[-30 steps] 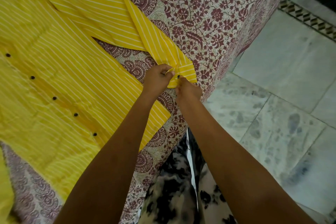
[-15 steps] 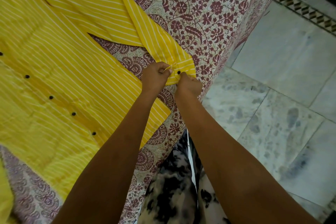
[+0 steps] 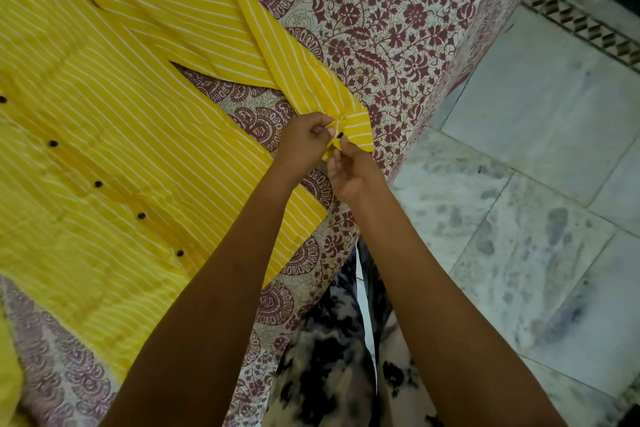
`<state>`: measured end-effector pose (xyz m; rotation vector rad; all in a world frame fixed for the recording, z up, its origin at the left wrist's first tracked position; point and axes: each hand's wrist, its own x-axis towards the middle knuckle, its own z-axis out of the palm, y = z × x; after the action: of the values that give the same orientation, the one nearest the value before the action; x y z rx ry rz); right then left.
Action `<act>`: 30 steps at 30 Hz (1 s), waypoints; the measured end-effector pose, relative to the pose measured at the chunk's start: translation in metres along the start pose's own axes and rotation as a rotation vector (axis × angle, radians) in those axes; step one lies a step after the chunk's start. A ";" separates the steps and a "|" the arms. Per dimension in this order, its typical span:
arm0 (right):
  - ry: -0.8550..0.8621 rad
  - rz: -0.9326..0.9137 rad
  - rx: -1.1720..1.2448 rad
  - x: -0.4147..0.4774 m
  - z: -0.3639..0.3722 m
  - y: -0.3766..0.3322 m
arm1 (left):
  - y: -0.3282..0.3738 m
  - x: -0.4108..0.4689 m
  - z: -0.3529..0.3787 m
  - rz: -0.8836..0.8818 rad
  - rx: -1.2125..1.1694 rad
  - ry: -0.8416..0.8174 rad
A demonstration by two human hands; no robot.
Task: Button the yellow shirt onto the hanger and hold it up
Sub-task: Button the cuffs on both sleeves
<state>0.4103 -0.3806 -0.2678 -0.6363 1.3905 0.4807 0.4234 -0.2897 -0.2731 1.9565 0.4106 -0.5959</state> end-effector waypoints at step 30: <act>0.140 -0.844 -0.844 0.015 -0.015 0.004 | 0.013 0.000 -0.006 -0.153 -0.116 -0.087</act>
<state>0.3984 -0.3882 -0.2838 -1.8652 0.8711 0.3139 0.4317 -0.2905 -0.2615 1.7929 0.5316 -0.7359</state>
